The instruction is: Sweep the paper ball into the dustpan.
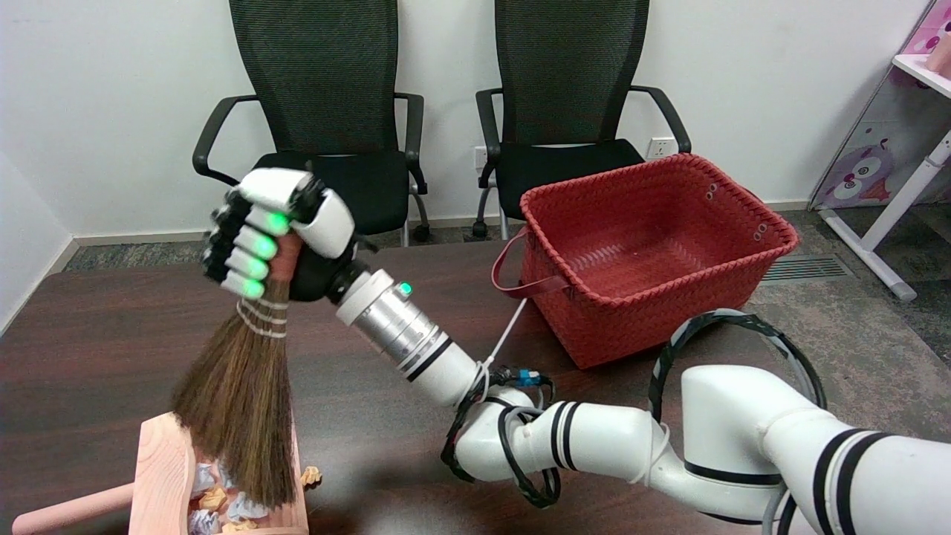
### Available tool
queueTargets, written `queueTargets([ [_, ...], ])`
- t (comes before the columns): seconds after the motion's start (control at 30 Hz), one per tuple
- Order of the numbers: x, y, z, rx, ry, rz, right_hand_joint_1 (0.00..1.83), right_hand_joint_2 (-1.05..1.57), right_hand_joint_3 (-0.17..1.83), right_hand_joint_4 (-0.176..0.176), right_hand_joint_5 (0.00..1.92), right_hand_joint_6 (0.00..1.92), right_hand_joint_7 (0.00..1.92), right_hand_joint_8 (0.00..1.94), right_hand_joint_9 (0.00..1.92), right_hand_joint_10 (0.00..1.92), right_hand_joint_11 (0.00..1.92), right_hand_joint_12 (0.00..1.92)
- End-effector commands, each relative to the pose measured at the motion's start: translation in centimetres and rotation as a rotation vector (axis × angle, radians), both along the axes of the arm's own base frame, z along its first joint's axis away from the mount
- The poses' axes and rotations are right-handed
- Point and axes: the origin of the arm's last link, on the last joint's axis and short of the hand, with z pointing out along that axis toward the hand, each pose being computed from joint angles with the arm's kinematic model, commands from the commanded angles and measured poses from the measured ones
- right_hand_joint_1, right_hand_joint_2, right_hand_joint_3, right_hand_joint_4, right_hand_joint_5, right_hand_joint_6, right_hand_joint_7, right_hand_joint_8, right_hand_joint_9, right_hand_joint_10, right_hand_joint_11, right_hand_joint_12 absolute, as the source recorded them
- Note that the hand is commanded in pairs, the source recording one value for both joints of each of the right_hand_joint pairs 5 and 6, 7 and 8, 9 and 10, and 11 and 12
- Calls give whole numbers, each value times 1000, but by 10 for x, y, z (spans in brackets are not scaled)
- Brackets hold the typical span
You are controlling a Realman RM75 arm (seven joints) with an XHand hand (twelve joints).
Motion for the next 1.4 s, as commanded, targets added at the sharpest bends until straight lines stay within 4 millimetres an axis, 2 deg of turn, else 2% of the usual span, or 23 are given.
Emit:
queueTargets([
  [0.03, 41, 3, 53, -59, -281, 69, 884, 1113, 1761, -12, 1920, 1920, 1920, 1920, 1920, 1920, 1920, 1920],
  [0.23, 49, 6, 63, -145, -162, 133, 872, 1121, 1770, -10, 1920, 1920, 1920, 1920, 1920, 1920, 1920, 1920],
  [0.47, 40, 13, 80, -377, 72, 171, 836, 1222, 1770, -7, 1920, 1920, 1920, 1920, 1920, 1920, 1920, 1920],
  [0.6, 35, 24, 86, -548, 243, 207, 819, 1314, 1737, -4, 1920, 1920, 1920, 1920, 1920, 1920, 1920, 1920],
  [0.8, 28, 44, 84, -678, 420, 245, 815, 1389, 1731, -2, 1920, 1920, 1920, 1920, 1920, 1920, 1920, 1920],
  [1.0, 25, 63, 70, -706, 566, 279, 806, 1464, 1730, 0, 1920, 1920, 1920, 1920, 1920, 1920, 1920, 1920],
  [1.2, 17, 81, 48, -717, 692, 267, 792, 1507, 1799, 2, 1920, 1920, 1920, 1920, 1920, 1920, 1920, 1920],
  [1.4, 22, 97, 21, -720, 847, 325, 797, 1532, 1796, 3, 1920, 1920, 1920, 1920, 1920, 1920, 1920, 1920],
])
